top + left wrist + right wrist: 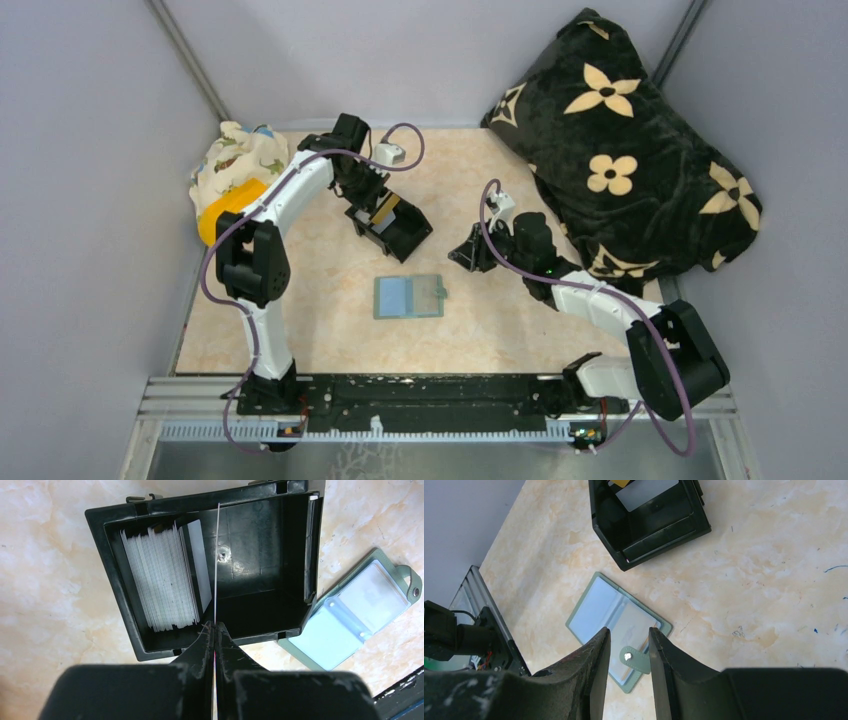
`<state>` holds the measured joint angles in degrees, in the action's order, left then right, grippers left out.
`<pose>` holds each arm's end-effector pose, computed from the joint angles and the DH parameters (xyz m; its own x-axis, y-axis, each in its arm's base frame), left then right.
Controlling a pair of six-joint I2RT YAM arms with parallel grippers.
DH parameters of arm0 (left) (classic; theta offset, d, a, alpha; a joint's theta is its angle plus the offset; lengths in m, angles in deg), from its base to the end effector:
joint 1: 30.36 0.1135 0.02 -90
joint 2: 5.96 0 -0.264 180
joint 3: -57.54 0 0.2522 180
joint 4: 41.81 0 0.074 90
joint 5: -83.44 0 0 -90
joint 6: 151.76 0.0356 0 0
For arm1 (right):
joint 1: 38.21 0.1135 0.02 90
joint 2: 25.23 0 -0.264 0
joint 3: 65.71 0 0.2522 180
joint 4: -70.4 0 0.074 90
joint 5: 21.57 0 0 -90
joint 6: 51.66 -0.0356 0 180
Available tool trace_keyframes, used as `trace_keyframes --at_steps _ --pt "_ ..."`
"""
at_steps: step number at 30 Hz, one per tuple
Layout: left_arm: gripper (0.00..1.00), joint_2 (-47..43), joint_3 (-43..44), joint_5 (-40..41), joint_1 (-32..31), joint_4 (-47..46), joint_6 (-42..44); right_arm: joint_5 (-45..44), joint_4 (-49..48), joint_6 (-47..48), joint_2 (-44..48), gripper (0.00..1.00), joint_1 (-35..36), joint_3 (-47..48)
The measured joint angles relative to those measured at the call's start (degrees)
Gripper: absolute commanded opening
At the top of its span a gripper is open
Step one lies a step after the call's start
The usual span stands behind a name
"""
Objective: Take the credit cards out of the card holder
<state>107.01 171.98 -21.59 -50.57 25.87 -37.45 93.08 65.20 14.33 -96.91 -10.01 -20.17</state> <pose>0.3899 -0.1534 0.2639 -0.6048 0.6463 -0.4653 0.7470 0.6629 -0.0502 0.2246 0.1373 0.2150 -0.6022 0.0968 -0.7925 -0.5778 0.6323 0.5162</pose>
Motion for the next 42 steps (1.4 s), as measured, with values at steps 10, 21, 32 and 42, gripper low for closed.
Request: trace_keyframes --at_steps 10,21,32,42 --pt "0.0 0.5 0.87 1.46 0.0 1.77 1.31 -0.09 -0.22 0.0 -1.16 0.35 -0.11 -0.02" --pt "0.0 0.98 0.87 0.87 0.0 3.17 2.43 -0.13 -0.46 0.0 -1.62 0.34 -0.26 -0.11" --pt "0.0 5.84 1.64 0.63 0.0 3.56 2.51 -0.26 -1.7 0.0 -2.75 0.34 -0.66 -0.98" --pt "0.0 7.72 3.23 0.76 -0.28 3.85 2.45 -0.37 -1.88 -0.02 -3.1 0.34 -0.72 -1.03"
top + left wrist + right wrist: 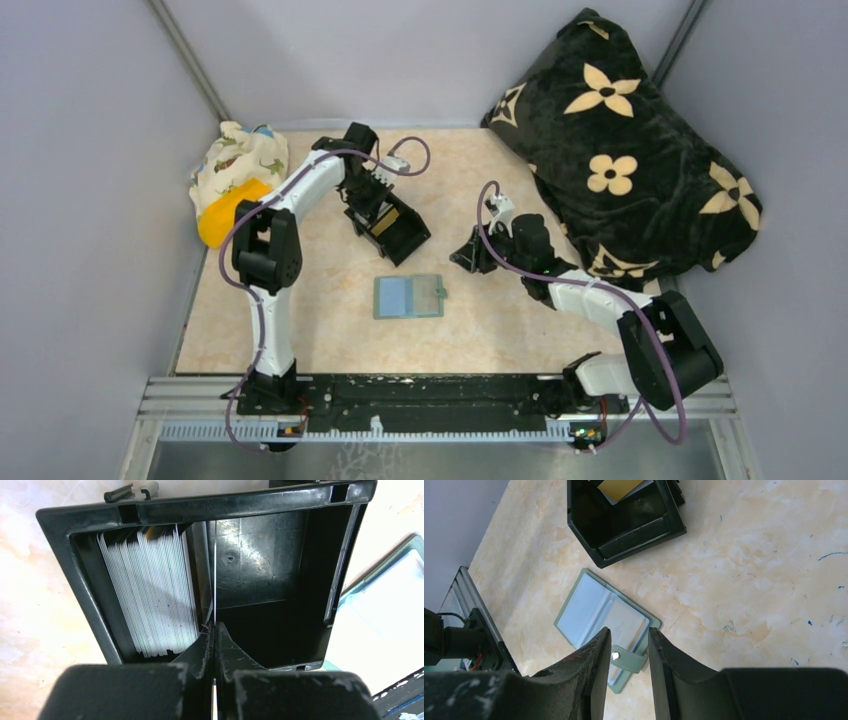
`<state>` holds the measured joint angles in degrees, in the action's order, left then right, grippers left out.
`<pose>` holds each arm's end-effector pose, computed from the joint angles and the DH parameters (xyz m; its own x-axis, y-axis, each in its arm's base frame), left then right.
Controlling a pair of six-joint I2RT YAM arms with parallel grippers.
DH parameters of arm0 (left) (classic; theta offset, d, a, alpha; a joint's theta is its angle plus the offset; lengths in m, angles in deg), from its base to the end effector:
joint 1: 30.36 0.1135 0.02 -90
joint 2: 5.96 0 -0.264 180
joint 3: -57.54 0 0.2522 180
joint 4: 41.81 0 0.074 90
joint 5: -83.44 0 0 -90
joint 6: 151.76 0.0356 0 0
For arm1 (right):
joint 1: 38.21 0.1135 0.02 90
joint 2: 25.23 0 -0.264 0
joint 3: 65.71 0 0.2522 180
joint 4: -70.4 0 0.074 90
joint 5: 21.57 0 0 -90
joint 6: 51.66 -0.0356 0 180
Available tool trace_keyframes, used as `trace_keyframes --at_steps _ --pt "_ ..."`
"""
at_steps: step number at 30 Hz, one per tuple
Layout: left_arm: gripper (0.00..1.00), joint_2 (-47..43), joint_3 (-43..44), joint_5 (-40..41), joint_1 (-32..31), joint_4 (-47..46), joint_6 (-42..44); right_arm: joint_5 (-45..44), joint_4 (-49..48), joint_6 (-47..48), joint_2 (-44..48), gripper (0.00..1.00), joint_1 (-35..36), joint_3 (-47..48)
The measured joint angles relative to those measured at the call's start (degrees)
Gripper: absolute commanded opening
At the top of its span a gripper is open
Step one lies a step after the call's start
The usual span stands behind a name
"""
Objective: Take the credit cards out of the card holder
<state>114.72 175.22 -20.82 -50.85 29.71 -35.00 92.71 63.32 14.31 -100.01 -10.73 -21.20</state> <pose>0.4049 -0.1607 0.2228 -0.6256 0.6996 -0.3452 0.7644 0.6382 -0.0918 0.2296 0.1359 0.1992 -0.6269 0.0923 -0.7736 -0.5482 0.6533 0.5222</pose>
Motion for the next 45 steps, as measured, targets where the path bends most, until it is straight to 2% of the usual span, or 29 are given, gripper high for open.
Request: trace_keyframes --at_steps 15,26,37,40,45 --pt "0.0 0.94 0.42 2.23 -0.74 0.11 -0.09 0.02 -0.68 0.0 -0.37 0.34 -0.04 0.0" --pt "0.14 1.09 0.42 2.64 -1.01 0.09 -0.22 0.0 -0.72 0.0 -0.35 0.34 -0.04 0.0" --pt "0.16 1.16 0.42 3.67 -1.01 -0.22 -0.44 0.04 -0.9 0.0 -0.37 0.34 -0.24 -0.02" --pt "0.21 1.16 0.42 4.09 -1.01 -0.33 -0.79 0.04 -1.01 0.0 -0.39 0.34 -0.26 -0.02" --pt "0.22 1.14 0.44 4.98 -1.01 -0.35 -1.51 0.09 -1.05 -0.02 -0.39 0.34 -0.26 -0.02"
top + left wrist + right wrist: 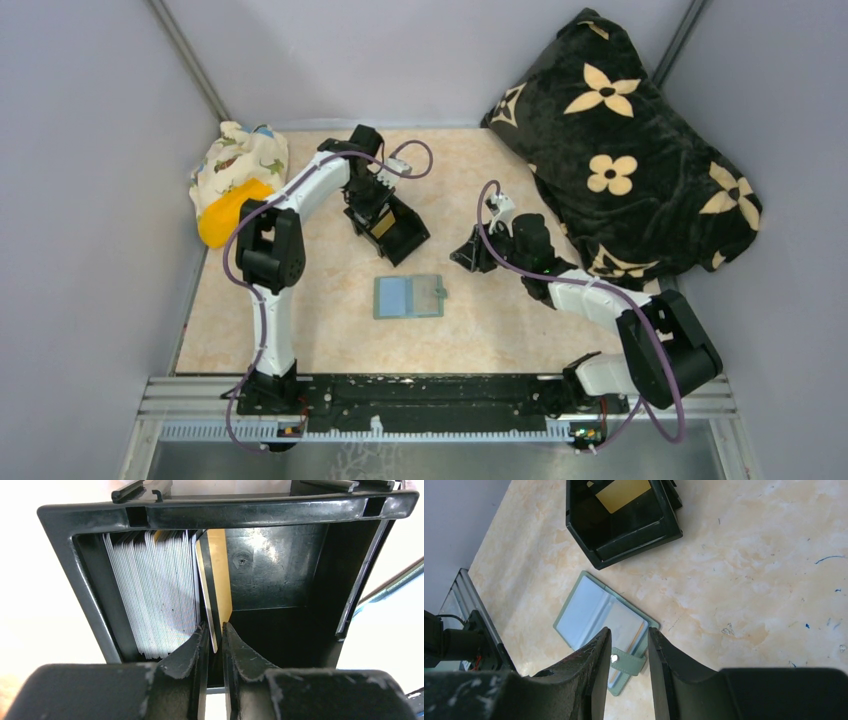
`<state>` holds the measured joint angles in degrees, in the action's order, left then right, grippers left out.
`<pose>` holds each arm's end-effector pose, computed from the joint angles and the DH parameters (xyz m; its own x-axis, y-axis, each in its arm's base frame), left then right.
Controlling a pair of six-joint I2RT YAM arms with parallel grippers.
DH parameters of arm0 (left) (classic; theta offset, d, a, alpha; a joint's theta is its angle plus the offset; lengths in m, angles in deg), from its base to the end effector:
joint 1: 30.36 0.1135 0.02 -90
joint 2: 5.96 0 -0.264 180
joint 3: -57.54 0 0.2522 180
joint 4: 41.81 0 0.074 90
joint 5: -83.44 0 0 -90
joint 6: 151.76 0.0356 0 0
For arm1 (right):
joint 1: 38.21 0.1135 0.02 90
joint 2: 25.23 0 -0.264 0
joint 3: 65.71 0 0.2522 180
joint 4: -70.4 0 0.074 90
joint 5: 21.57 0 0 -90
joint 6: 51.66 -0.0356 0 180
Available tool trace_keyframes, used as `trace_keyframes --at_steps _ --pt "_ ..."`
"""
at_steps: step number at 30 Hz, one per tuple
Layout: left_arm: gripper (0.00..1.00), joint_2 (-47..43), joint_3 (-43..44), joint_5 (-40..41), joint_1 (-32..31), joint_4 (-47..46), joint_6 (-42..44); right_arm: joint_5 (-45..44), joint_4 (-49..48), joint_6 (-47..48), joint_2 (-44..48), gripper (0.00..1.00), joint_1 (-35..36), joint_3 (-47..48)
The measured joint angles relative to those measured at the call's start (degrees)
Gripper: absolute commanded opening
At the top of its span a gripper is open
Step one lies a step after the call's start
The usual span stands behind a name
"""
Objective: Take the credit cards out of the card holder
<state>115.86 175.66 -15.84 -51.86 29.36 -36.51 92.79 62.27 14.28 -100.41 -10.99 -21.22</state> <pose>0.4067 -0.1664 0.2162 -0.6414 0.7051 -0.3025 0.7457 0.6656 -0.0295 0.2313 0.1355 0.1992 -0.6195 0.0990 -0.7787 -0.5507 0.6522 0.5210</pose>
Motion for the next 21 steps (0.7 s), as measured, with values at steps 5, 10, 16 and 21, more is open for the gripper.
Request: trace_keyframes --at_steps 5,10,16,21 --pt "0.25 -0.11 0.26 1.4 -0.02 -0.07 -0.2 0.24 -0.85 -0.04 -0.76 0.34 0.0 -0.09" --pt "0.25 -0.48 0.92 2.43 -0.02 -0.42 -0.22 0.68 -1.31 -0.13 -1.07 0.34 -0.02 -0.7" --pt "0.24 -1.51 0.96 2.93 -0.02 -0.76 -0.2 1.03 -1.88 -0.17 -1.27 0.34 -0.02 -0.72" --pt "0.23 -2.16 1.27 2.84 -0.04 -0.72 -0.33 1.4 -2.62 -0.33 -1.95 0.34 -0.02 -0.72"
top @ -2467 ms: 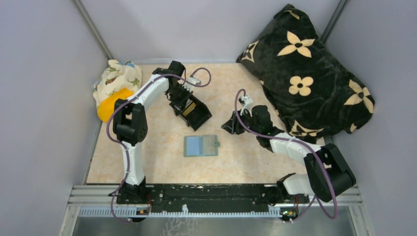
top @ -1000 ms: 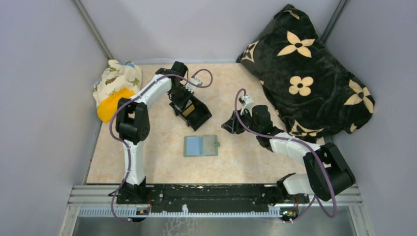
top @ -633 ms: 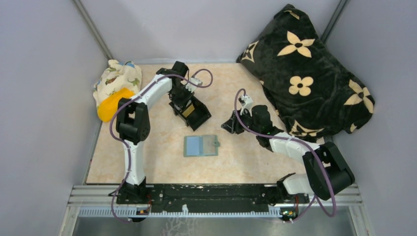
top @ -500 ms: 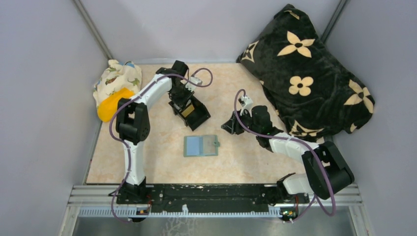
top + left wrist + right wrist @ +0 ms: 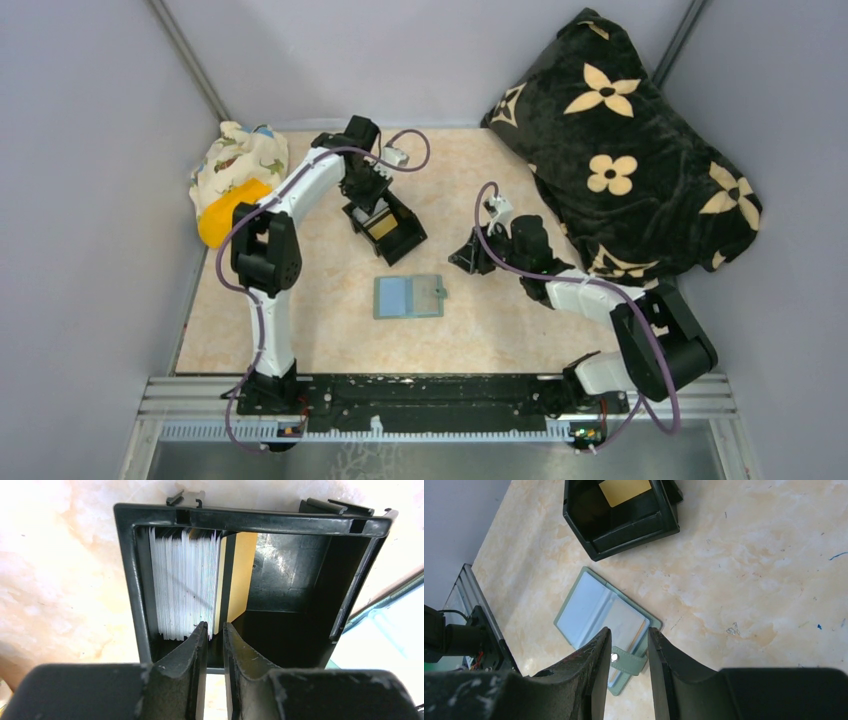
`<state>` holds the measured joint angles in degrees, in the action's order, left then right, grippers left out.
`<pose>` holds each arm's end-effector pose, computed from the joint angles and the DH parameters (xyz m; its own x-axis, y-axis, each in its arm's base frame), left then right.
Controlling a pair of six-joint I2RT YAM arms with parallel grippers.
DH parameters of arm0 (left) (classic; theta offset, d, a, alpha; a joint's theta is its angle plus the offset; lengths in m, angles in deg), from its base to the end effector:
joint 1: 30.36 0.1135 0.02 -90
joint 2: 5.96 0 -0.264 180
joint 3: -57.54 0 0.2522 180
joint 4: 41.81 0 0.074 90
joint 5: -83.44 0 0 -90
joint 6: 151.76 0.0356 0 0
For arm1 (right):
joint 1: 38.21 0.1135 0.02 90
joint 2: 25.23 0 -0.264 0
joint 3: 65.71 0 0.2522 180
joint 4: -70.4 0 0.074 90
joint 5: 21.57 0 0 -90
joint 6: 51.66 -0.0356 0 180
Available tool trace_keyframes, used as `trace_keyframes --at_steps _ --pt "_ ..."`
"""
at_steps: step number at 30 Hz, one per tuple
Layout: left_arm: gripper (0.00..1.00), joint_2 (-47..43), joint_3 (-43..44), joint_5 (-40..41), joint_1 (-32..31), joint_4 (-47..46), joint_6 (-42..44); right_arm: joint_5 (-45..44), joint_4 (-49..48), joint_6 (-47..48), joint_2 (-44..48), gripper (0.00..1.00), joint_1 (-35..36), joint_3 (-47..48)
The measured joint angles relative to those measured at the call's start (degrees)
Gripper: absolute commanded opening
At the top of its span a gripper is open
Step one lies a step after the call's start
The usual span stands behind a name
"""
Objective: Take the credit cards out of the card holder
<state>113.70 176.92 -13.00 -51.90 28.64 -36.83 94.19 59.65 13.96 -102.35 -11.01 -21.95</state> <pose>0.4068 -0.1649 0.2384 -0.6279 0.6982 -0.3439 0.7322 0.6798 0.0431 0.2328 0.1370 0.1914 -0.6287 0.0949 -0.7719 -0.5588 0.6351 0.5332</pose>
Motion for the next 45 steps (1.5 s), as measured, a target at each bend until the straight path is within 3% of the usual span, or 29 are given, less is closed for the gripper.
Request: trace_keyframes --at_steps 9,11,13,15,18,21,24,26,29,30,32,35,42,45 --pt "0.23 -3.63 3.67 -1.11 -0.35 -0.74 -2.19 0.55 -0.17 -0.26 -0.7 0.34 0.0 0.0" --pt "0.24 -5.97 3.67 -1.16 -0.39 -2.36 -4.09 0.74 -0.15 -0.28 -0.7 0.39 0.0 0.0" --pt "0.24 -9.57 2.1 -1.53 -0.39 -5.62 -7.08 1.14 -0.17 -0.33 -0.74 0.5 0.0 0.0" --pt "0.3 -14.56 -1.99 -3.39 -0.46 -9.55 -10.03 1.73 -0.22 -0.7 -0.96 0.56 0.0 0.0" --pt "0.33 -25.16 -15.13 -7.56 -2.08 -19.3 -14.78 2.45 -0.15 -0.9 -1.05 0.56 0.0 0.0" --pt "0.39 -36.7 -32.87 -12.28 -8.04 -31.52 -20.94 3.08 0.07 -1.16 -1.05 0.54 0.02 0.0" --pt "0.41 -41.66 -46.73 -16.7 -14.45 -42.66 -28.61 2.1 1.49 -1.05 -0.87 0.53 1.4 0.11" --pt "0.48 -41.7 -53.2 -17.38 -16.39 -47.32 -32.59 -0.74 4.35 -0.44 -0.57 0.53 4.57 0.55" --pt "0.79 -42.18 -62.12 -13.81 -18.64 -51.01 -37.2 -5.01 7.87 0.22 0.17 0.45 10.64 1.36" --pt "0.92 -43.01 -64.81 -12.37 -19.34 -51.56 -38.97 -6.25 8.79 0.24 0.68 0.37 12.11 1.42" --pt "0.99 -45.44 -68.48 -10.21 -20.13 -51.65 -41.35 -8.59 10.05 0.11 1.55 0.18 14.53 1.4" --pt "0.97 -49.62 -72.11 -5.2 -20.48 -51.87 -44.85 -12.09 10.93 -0.96 1.9 0.0 16.35 1.4" --pt "0.6 -52.22 -75.73 6.82 -20.31 -52.5 -49.83 -17.18 10.82 -4.09 -1.01 0.0 20.44 1.16" --pt "0.55 -52.04 -76.35 9.86 -19.32 -52.96 -50.93 -18.45 10.88 -4.9 -3.17 0.0 20.65 1.16"
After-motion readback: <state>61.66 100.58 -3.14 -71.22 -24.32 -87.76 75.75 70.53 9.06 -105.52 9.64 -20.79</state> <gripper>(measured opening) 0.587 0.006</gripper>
